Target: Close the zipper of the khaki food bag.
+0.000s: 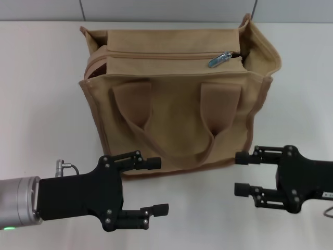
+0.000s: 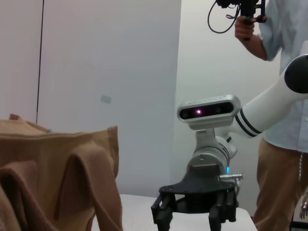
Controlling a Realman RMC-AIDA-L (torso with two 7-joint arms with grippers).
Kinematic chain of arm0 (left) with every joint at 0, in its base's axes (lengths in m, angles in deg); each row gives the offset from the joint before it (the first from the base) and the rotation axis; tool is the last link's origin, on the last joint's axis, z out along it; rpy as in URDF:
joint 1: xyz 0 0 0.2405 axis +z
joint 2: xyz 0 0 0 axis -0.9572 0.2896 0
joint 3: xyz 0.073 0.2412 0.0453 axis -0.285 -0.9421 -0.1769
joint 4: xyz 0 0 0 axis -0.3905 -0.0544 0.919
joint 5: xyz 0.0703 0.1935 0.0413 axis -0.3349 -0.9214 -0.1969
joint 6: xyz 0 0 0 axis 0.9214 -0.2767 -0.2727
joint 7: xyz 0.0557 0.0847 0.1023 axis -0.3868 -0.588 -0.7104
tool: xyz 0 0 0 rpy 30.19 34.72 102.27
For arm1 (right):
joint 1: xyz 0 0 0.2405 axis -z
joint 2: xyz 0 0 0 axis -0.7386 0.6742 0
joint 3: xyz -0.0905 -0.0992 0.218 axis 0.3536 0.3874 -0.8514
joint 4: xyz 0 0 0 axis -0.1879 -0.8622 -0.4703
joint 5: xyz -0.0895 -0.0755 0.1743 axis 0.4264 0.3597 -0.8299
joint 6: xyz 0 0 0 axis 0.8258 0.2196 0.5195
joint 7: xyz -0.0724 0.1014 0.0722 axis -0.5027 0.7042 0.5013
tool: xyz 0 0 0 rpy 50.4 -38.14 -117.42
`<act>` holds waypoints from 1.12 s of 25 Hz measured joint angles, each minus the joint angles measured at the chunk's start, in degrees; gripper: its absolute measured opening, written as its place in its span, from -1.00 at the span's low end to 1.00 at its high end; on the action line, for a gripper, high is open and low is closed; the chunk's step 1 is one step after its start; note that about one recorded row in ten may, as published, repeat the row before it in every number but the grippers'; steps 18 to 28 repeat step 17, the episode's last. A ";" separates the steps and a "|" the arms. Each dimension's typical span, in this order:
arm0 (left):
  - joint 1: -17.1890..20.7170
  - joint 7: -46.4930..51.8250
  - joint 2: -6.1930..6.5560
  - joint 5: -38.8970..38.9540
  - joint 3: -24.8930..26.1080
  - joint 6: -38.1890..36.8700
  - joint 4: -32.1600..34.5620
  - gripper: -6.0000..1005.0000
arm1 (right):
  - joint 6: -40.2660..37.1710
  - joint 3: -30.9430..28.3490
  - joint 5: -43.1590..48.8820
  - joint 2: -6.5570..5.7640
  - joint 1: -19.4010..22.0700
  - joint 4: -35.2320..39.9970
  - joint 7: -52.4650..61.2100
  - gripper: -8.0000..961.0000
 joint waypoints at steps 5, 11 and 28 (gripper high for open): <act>-0.09 -0.02 -0.14 0.00 -0.01 0.17 -0.02 0.58 | -0.28 -0.46 0.23 0.37 1.42 0.03 -1.57 0.31; -0.56 -0.05 -0.50 0.00 -0.11 0.94 -0.07 0.58 | -0.52 -0.09 0.08 0.50 1.44 -0.18 -2.20 0.31; -0.60 -0.08 -0.87 0.02 -0.10 0.97 -0.09 0.58 | -0.47 -0.06 0.02 0.57 0.92 -0.02 -2.26 0.31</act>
